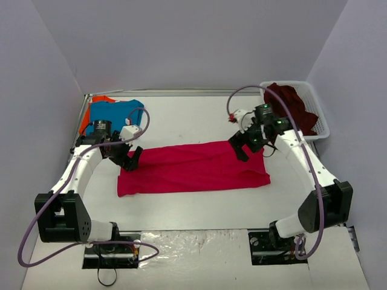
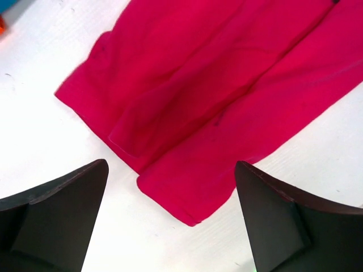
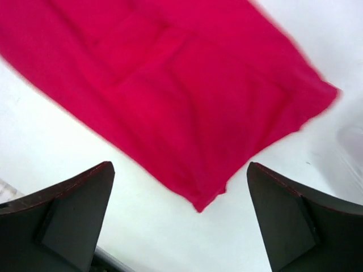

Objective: Fold and stack the t-shirts
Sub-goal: Rotate the tshirt 90 degrees

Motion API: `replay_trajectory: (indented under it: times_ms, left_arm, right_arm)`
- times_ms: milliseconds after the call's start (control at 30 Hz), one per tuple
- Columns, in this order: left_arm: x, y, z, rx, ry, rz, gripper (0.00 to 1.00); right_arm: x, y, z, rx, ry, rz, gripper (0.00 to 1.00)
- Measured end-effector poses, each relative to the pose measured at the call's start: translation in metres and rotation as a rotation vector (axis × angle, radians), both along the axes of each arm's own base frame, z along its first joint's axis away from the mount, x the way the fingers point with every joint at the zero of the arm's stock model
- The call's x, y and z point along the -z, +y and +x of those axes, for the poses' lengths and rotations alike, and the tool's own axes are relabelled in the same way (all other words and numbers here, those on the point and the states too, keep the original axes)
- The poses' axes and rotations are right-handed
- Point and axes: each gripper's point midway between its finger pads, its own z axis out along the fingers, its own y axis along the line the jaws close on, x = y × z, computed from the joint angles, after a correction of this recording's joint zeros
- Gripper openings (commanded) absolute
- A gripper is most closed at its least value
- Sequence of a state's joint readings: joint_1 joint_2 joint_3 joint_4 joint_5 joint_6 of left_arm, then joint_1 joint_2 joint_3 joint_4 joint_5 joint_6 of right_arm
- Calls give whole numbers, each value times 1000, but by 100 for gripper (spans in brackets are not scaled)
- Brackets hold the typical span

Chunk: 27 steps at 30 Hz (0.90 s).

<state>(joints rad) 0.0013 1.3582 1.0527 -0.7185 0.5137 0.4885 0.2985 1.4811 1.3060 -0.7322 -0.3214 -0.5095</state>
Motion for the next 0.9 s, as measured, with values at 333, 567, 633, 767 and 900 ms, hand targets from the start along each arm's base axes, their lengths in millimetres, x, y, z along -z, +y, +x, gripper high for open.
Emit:
replay_trajectory:
  times_ms: [333, 567, 633, 767, 900]
  left_arm:
    - [-9, -9, 4, 37, -99, 61, 94]
    - [-15, -9, 4, 34, -120, 60, 94]
    - [-17, -9, 4, 32, -128, 59, 94]
    - [-22, -7, 4, 21, -145, 65, 94]
    - [-26, -3, 4, -2, -160, 69, 94]
  right_arm:
    - [57, -43, 17, 169, 78, -6, 0]
    - [95, -54, -2, 167, 214, -92, 0]
    - [104, -55, -4, 163, 248, -107, 0]
    - [126, -57, -6, 158, 329, -136, 0]
    - [142, -56, 9, 148, 373, -155, 0]
